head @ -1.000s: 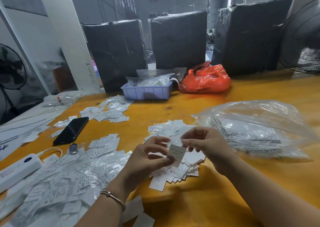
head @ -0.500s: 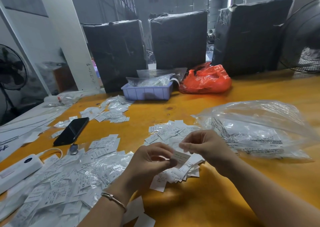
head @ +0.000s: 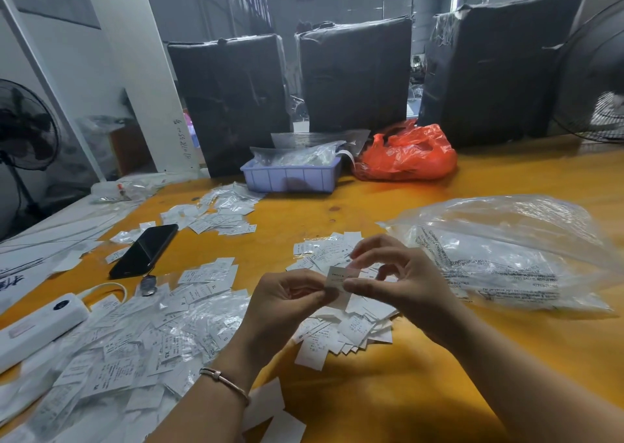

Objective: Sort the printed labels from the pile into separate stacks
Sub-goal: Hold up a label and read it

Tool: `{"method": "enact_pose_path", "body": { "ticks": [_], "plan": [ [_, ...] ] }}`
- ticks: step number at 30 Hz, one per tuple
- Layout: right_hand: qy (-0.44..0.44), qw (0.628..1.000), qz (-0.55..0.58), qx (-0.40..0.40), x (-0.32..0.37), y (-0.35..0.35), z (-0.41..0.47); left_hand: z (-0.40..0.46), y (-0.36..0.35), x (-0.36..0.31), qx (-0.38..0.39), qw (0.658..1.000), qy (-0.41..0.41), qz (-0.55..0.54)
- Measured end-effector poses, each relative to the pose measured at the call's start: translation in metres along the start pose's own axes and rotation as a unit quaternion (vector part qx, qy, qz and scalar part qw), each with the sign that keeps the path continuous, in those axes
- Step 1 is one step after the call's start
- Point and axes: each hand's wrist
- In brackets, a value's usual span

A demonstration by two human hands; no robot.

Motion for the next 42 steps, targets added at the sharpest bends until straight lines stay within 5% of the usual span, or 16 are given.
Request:
{"method": "enact_pose_path", "body": {
  "ticks": [4,8,16,27,42],
  "plan": [
    [-0.023,0.997,0.065,-0.037,-0.001,0.0,0.001,-0.001,0.001,0.0,0.002,1.0,0.028,0.0],
    [-0.091,0.978,0.167,-0.091,-0.004,0.007,0.006,0.001,0.004,0.001,-0.08,0.995,0.054,-0.017],
    [-0.156,0.949,0.259,-0.09,-0.006,0.01,0.009,0.006,0.007,0.006,-0.125,0.988,0.069,-0.058],
    [-0.13,0.968,0.195,-0.085,-0.006,0.01,0.008,0.004,0.003,0.005,-0.054,0.995,0.074,-0.028],
    [0.032,0.993,0.072,-0.084,0.008,0.005,0.0,-0.002,0.0,-0.001,-0.032,0.999,0.005,0.008]
  ]
}}
Point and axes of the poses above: each hand's wrist, its own z-axis towards the middle knuckle, its own y-axis out of the back of the hand, x = y × z, and after that the axes turned 3 degrees about -x, right-handed
